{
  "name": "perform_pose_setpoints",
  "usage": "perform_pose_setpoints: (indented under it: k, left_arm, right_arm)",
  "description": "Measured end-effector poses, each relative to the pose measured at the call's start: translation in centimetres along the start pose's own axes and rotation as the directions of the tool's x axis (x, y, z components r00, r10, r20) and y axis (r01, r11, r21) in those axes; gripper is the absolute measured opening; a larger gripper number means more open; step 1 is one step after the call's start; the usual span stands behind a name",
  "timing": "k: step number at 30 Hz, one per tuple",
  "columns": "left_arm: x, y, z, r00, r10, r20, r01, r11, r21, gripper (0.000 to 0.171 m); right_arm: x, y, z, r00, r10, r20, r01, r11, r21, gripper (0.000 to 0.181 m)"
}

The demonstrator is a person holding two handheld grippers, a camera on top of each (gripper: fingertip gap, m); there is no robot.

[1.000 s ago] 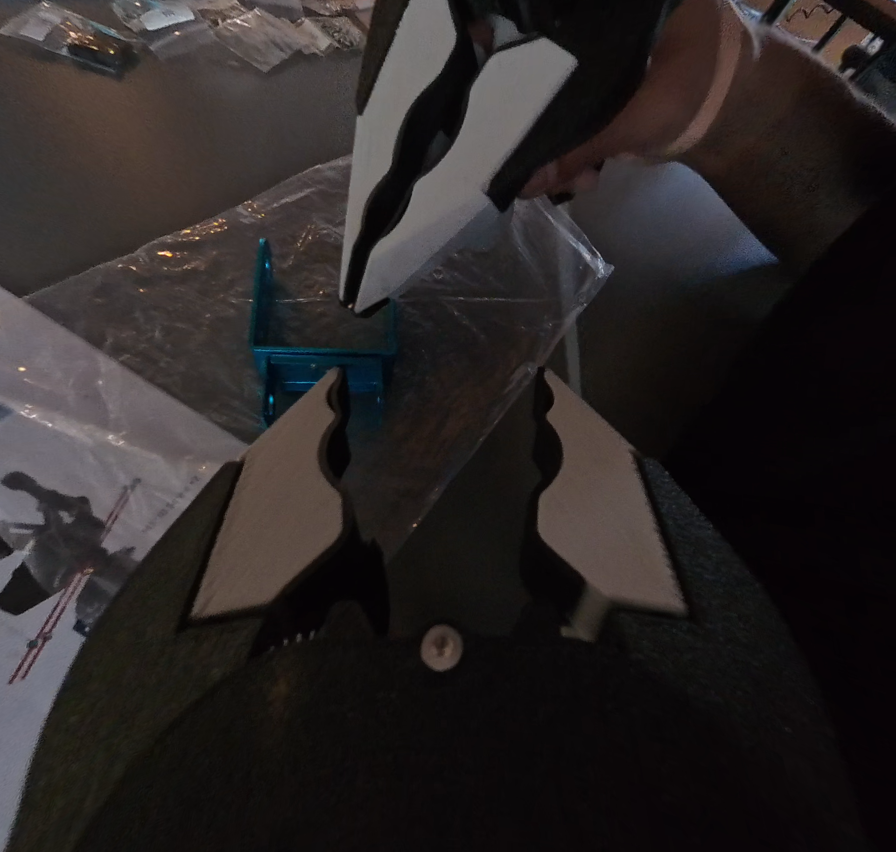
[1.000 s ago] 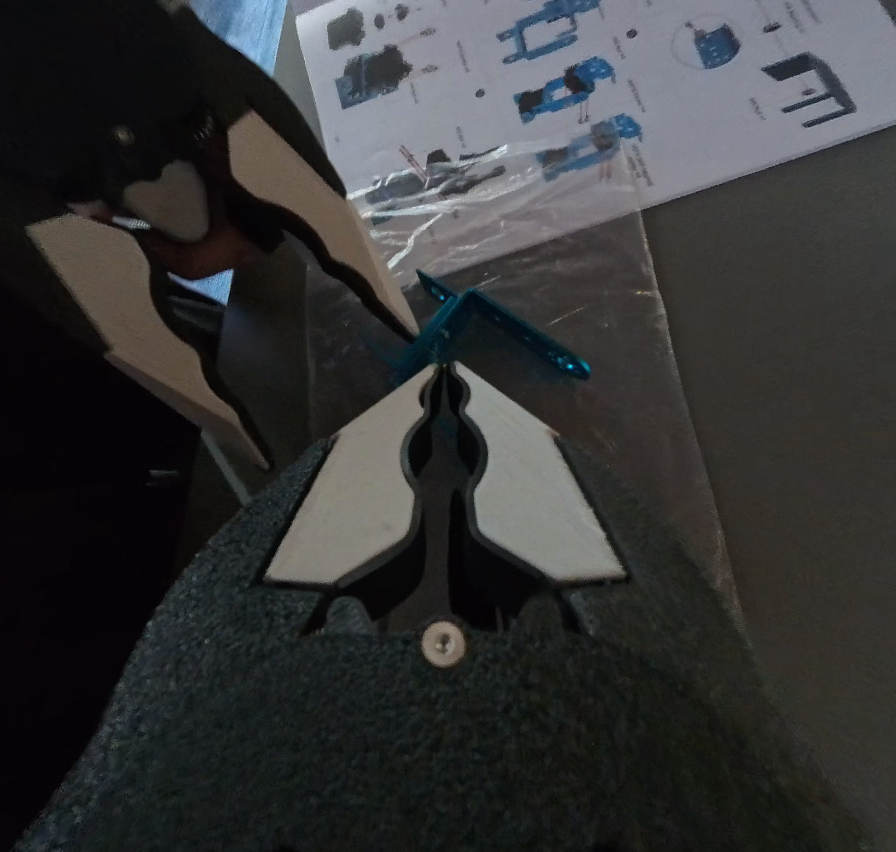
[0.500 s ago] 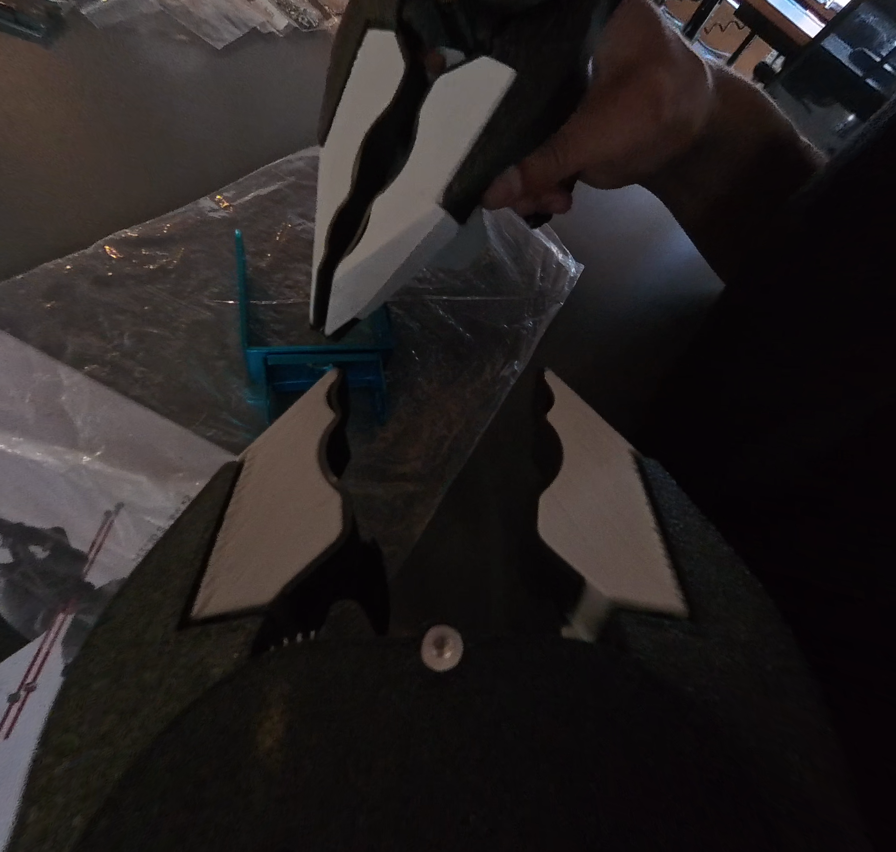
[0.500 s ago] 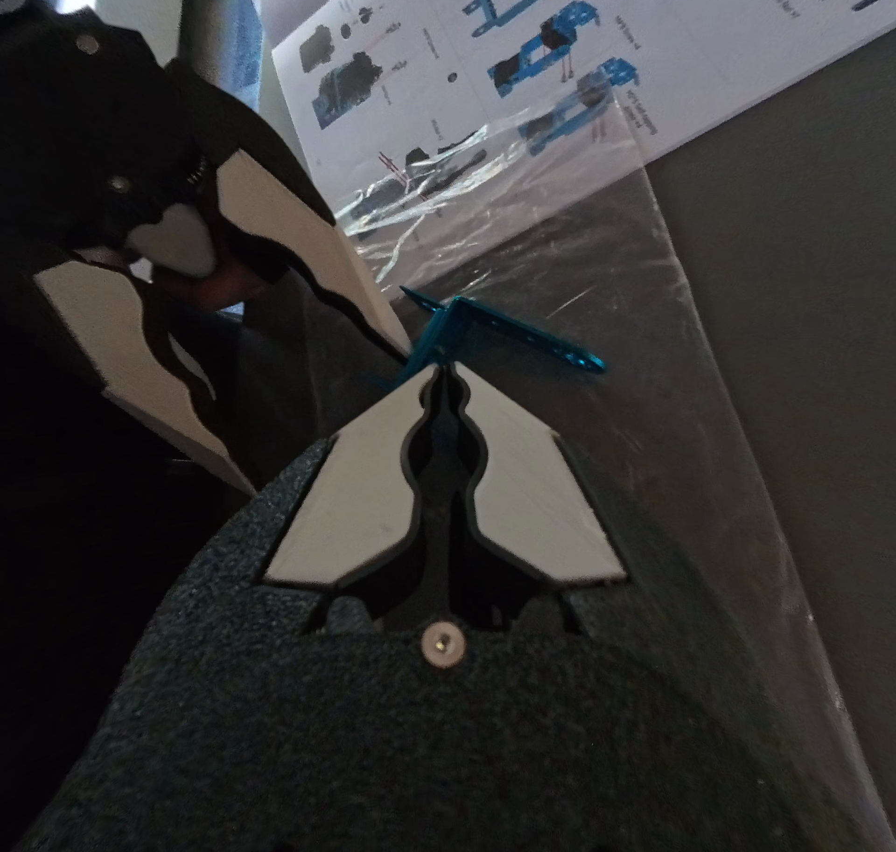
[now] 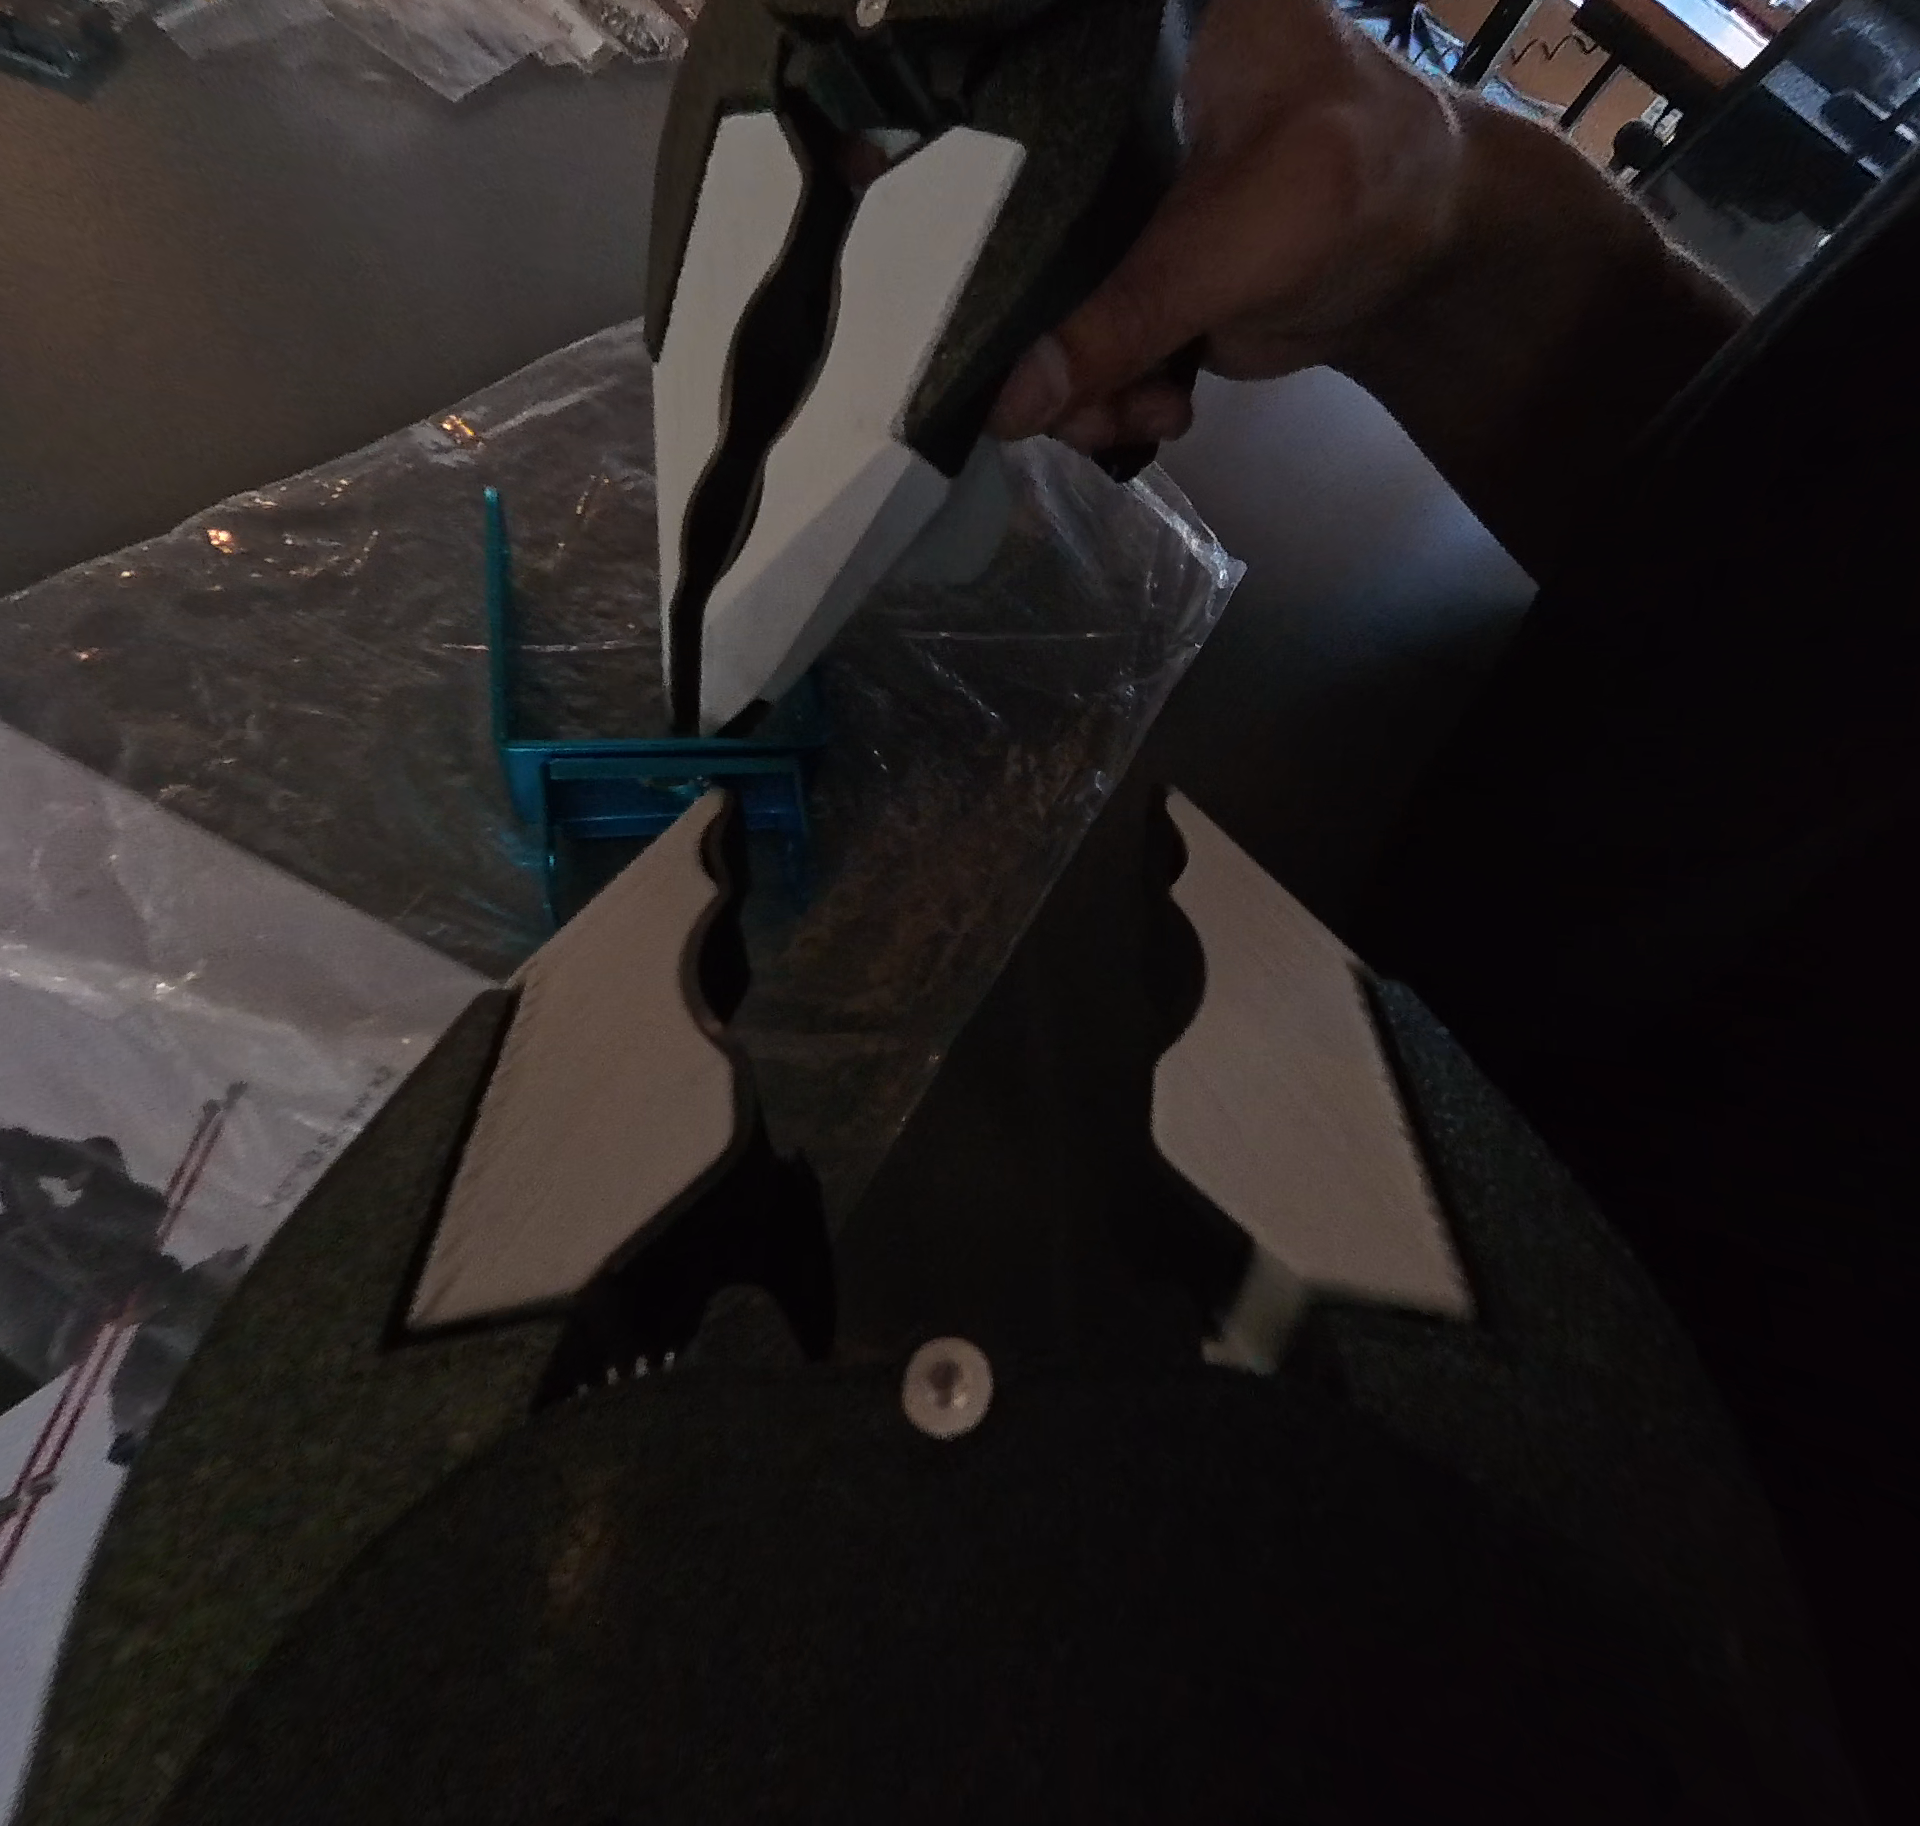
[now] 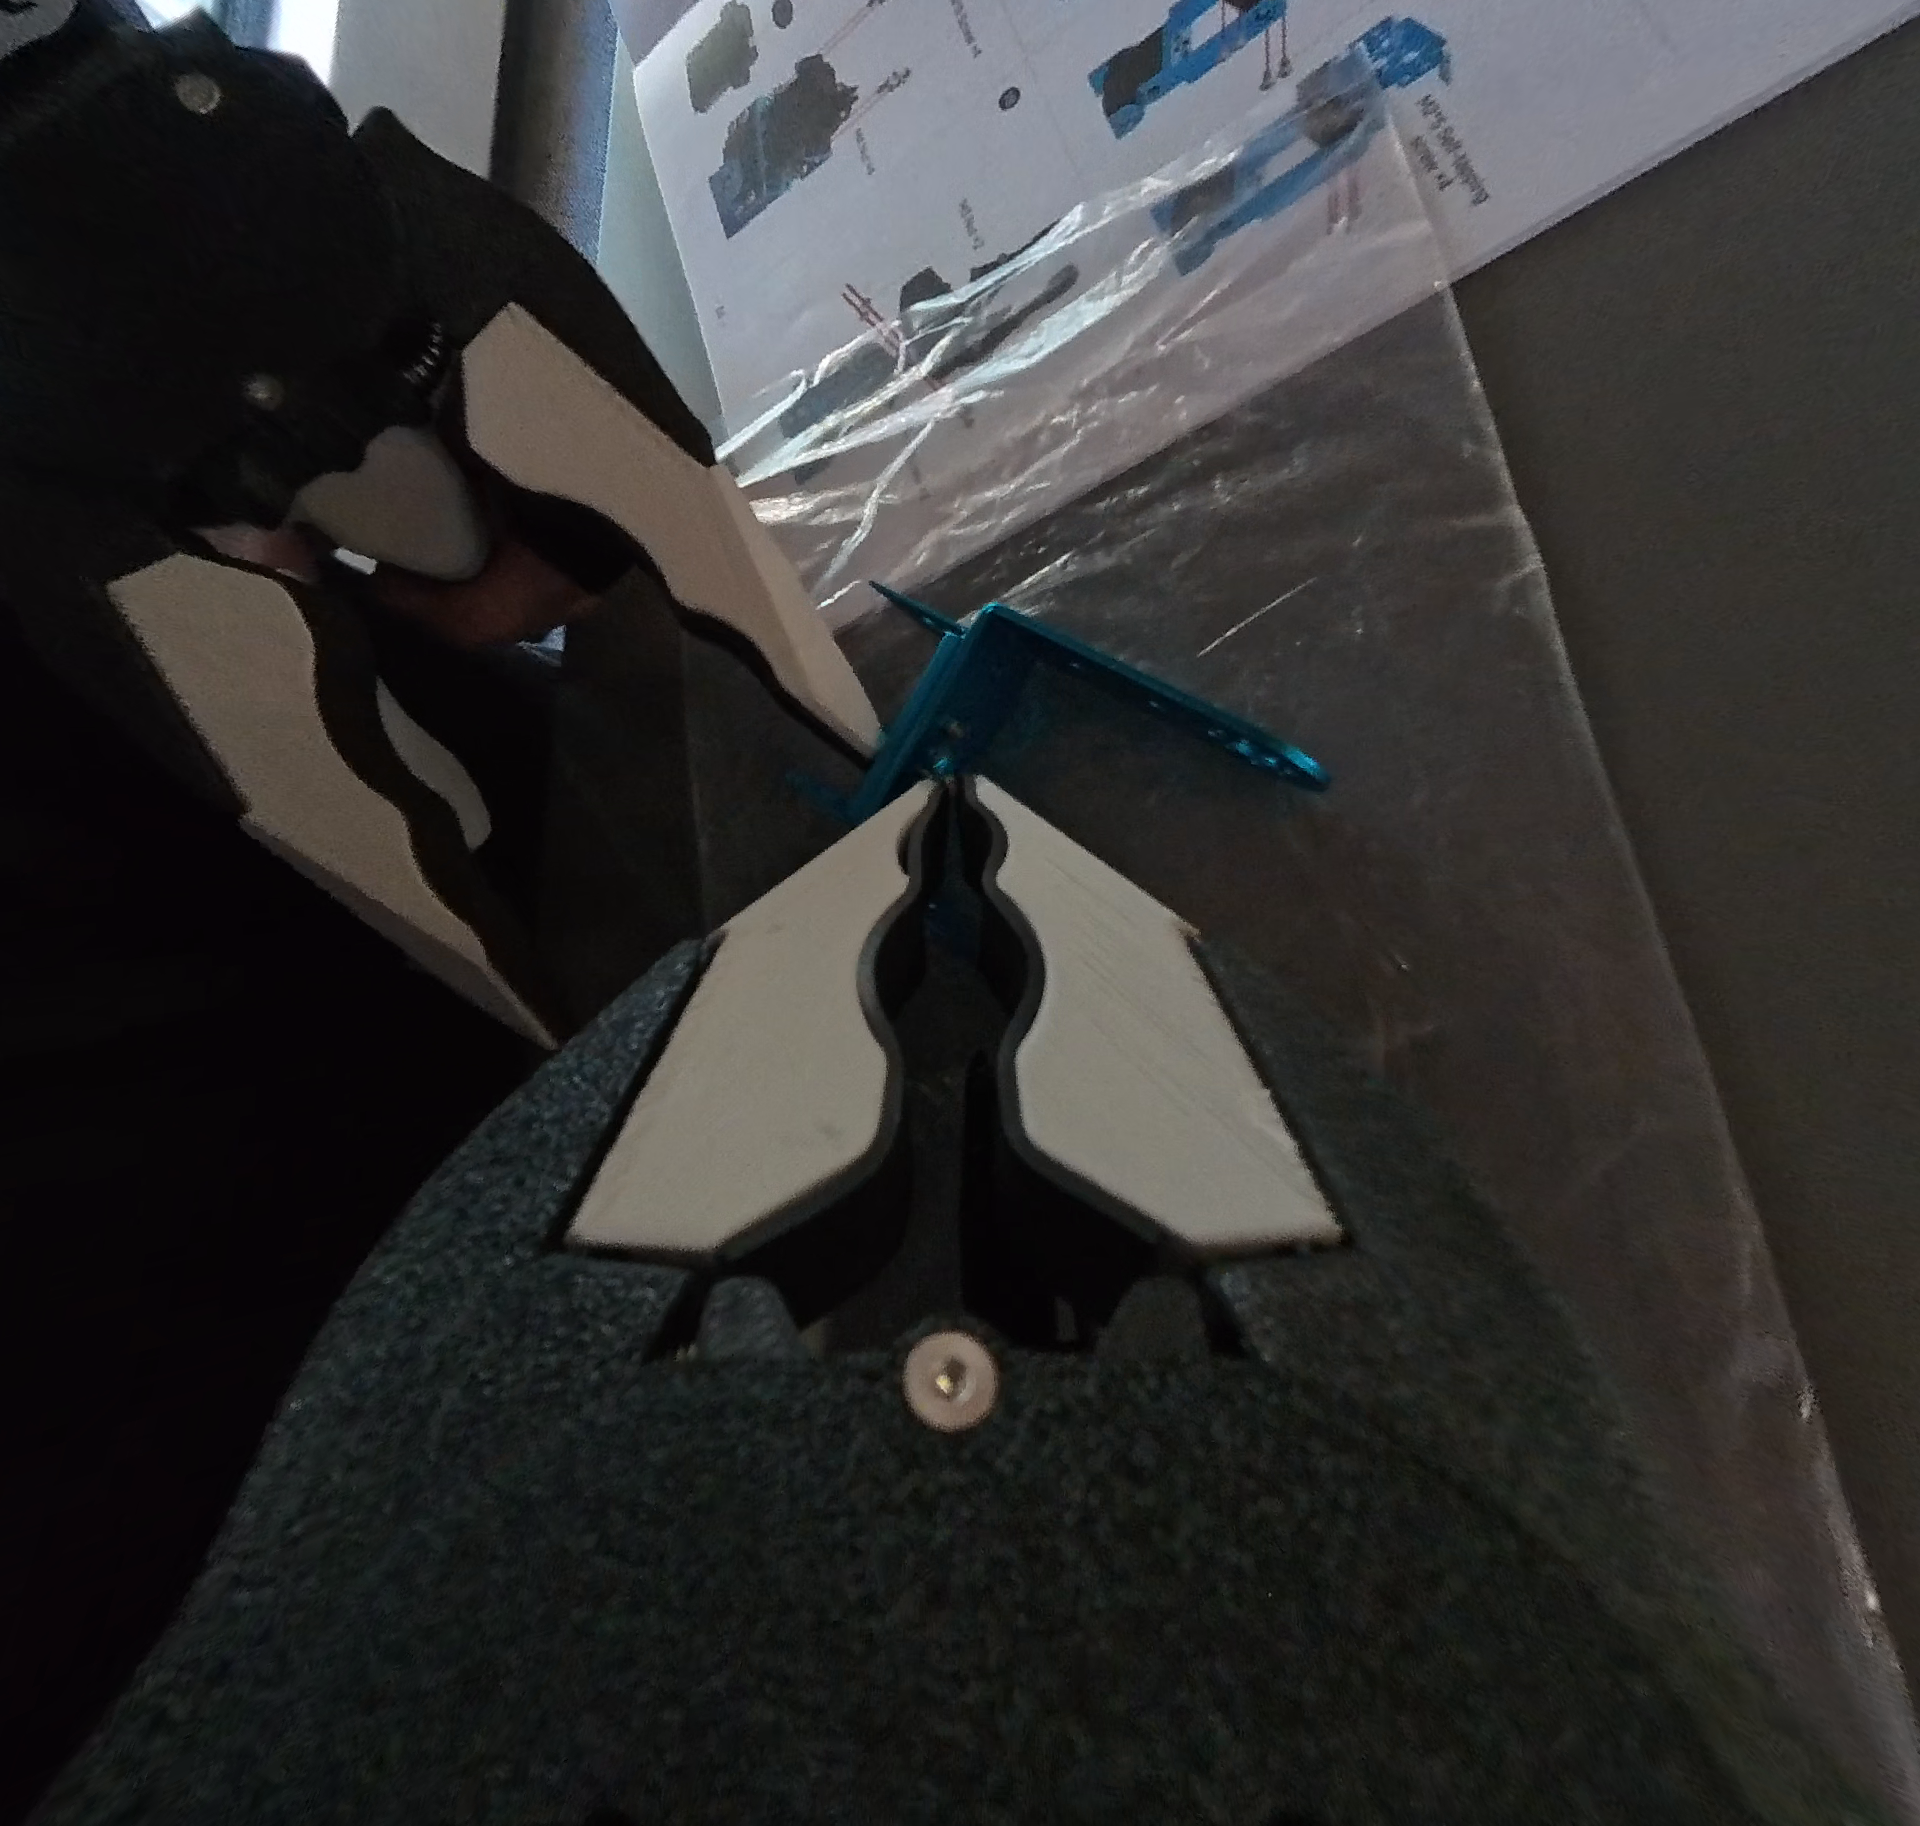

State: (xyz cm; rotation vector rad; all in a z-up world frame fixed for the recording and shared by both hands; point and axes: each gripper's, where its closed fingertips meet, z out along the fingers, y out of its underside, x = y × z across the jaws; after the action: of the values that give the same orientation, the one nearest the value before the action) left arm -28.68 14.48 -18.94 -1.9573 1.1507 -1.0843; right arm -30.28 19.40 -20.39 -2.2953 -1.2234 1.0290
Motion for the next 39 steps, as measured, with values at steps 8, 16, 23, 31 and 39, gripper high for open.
perform_pose_setpoints:
  k: [8, 16, 23, 31, 39]
  left_arm:
    - [-0.1, 0.0, 0.1, 1.000, 0.003, 0.005, -0.003, 1.000, -0.004, 0.076]
    - [-0.2, -0.2, 0.1, 1.000, 0.002, 0.015, -0.002, 1.000, 0.005, 0.076]
    - [-0.2, -0.2, 0.1, 1.000, 0.008, 0.020, -0.008, 1.000, 0.006, 0.076]
    - [-0.2, -0.2, 0.1, 1.000, 0.008, 0.019, -0.008, 1.000, 0.008, 0.077]
    - [-0.2, -0.2, 0.0, 0.999, 0.020, 0.030, -0.021, 1.000, 0.008, 0.077]
  right_arm:
    - [0.0, -0.3, -0.4, 0.997, 0.033, 0.072, -0.035, 0.999, 0.030, 0.002]
    - [-0.1, -0.1, -0.2, 0.998, 0.016, 0.068, -0.016, 1.000, 0.000, 0.002]
    - [-0.1, -0.3, -0.2, 0.995, 0.018, 0.097, -0.018, 1.000, -0.007, 0.002]
    - [-0.4, -2.6, -3.6, 0.812, 0.287, 0.509, -0.387, 0.916, 0.102, 0.002]
    - [1.4, -4.3, -8.1, 0.617, 0.321, 0.718, -0.611, 0.771, 0.181, 0.002]
